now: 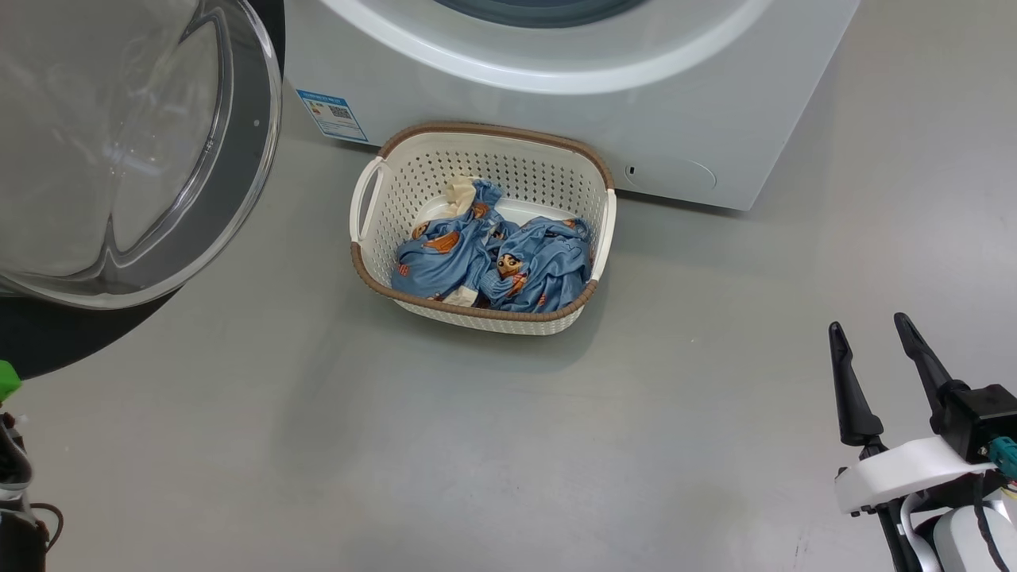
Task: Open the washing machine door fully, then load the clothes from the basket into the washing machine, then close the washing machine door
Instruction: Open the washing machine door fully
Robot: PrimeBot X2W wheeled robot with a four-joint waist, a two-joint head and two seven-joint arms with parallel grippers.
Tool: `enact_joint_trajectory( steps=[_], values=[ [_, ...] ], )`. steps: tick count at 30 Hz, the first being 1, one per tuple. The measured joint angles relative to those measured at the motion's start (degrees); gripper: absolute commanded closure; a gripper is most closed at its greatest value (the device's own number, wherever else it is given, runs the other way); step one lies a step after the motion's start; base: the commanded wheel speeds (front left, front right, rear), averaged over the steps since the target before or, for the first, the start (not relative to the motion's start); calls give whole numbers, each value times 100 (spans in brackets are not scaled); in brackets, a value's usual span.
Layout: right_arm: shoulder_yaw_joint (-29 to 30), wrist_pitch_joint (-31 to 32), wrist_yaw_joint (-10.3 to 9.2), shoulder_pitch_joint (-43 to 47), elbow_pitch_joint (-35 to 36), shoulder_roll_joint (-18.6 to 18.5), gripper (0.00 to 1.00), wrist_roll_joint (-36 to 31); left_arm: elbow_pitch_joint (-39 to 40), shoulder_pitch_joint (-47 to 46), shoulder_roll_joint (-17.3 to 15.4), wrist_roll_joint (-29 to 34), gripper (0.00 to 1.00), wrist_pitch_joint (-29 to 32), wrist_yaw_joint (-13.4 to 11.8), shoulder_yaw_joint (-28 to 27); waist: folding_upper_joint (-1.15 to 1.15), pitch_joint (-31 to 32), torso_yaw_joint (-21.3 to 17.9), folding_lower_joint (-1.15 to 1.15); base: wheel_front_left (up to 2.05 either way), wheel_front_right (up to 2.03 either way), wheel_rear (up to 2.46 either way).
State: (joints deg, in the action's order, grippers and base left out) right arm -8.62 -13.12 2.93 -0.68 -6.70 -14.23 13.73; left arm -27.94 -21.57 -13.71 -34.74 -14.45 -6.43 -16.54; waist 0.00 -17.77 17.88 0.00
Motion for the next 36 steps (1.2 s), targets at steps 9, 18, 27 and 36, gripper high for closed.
enact_joint_trajectory(
  steps=[9, 18, 27, 36],
  values=[
    [8, 0, 0, -5, 5, 2, 0, 0, -115, -127, 19, 100, 100, 0, 42, -126, 0, 3, -27, 0, 0, 0, 0],
    [3, -1, 0, -5, -58, 44, 0, 9, -82, -134, 53, 415, 100, 0, 196, -154, 0, 125, -24, 0, 0, 0, 0],
    [-13, -2, 0, -5, -162, 172, 0, 70, 321, -131, 198, 679, 100, -1, 427, -208, 0, 312, -25, 0, 0, 0, 0],
    [-76, -20, 3, -5, -259, 300, 0, 123, 786, -56, 290, 1023, 100, -9, 689, -156, 0, 531, -67, 0, 0, 0, 0]
  ],
)
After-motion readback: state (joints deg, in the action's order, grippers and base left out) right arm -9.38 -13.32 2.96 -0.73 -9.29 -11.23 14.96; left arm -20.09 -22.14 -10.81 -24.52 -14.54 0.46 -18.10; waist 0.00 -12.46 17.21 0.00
